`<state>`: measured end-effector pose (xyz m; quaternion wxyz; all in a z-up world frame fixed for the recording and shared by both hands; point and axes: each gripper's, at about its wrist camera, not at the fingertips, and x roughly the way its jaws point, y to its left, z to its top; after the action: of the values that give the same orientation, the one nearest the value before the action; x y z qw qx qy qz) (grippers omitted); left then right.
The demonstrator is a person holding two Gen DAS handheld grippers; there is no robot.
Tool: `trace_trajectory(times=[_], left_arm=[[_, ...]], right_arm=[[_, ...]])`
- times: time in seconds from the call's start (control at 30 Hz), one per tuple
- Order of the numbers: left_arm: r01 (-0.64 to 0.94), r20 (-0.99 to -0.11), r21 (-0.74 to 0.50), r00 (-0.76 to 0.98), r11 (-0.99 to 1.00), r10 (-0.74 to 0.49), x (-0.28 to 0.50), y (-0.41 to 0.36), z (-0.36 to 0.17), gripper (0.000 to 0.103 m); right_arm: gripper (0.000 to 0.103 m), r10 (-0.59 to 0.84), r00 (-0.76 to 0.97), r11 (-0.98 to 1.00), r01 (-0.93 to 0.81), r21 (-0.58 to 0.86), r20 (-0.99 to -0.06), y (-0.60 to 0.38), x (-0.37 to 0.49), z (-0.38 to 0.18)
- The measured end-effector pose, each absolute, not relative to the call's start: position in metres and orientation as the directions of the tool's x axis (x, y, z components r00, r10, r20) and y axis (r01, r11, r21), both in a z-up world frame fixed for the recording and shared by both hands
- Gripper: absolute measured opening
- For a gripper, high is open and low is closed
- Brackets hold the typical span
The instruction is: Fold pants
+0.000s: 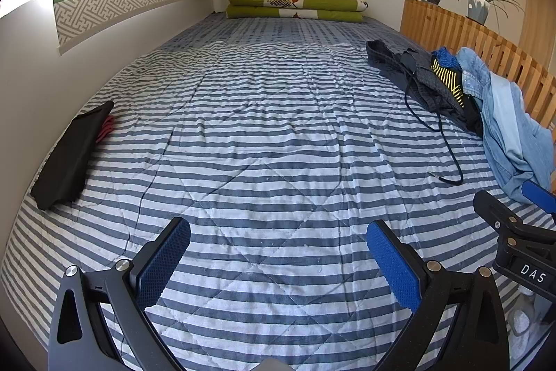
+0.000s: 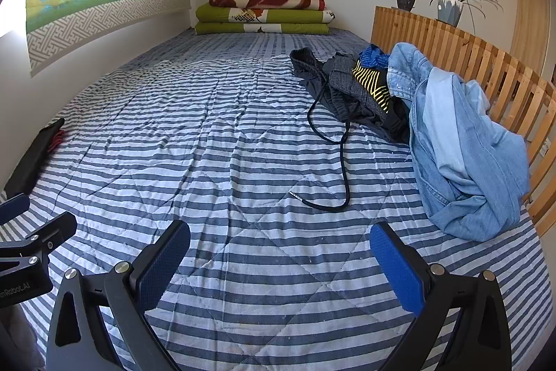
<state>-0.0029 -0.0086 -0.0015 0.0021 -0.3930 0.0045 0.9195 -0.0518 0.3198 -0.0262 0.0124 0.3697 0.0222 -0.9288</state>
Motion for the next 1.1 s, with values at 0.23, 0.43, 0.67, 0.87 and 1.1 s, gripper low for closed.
trace_trajectory(times=[0.23,0.43,0.67,0.87,1.1], left_arm=[[-0.010,-0.722,0.006,-0.692,-1.000,0.003,-0.0032,-0.0075,-0.0013,0.103],[-0.017,-0.721,0.011,-0.693,-1.000,0.004,-0.0030,-0.0045,-0.0022,0.103],[-0.014,-0.714,0.008,-0.700,-1.000,0.004,-0.0012,-0.0067,-0.0018,0.102],[-0.016,-0.712,0.007,-0.702,-1.000,0.007,-0.0009,-0.0081,-0.0016,0.102],[-0.023,-0.716,0.007,-0.698,-1.000,0.011,-0.0021,-0.0100,-0.0029,0.102]], right_arm=[[0.102,-0.006,-0.725,-0.999,0.037,-0.030,-0.689,0.3202,-0.0518,-0.0270],[0.102,-0.005,-0.725,-0.999,0.033,-0.028,-0.688,0.3223,-0.0526,-0.0269],[0.102,-0.002,-0.730,-0.999,0.026,-0.025,-0.683,0.3232,-0.0519,-0.0260],[0.102,-0.006,-0.733,-0.999,0.029,-0.023,-0.680,0.3233,-0.0514,-0.0255],[0.102,-0.009,-0.727,-0.999,0.032,-0.021,-0.686,0.3225,-0.0529,-0.0280]])
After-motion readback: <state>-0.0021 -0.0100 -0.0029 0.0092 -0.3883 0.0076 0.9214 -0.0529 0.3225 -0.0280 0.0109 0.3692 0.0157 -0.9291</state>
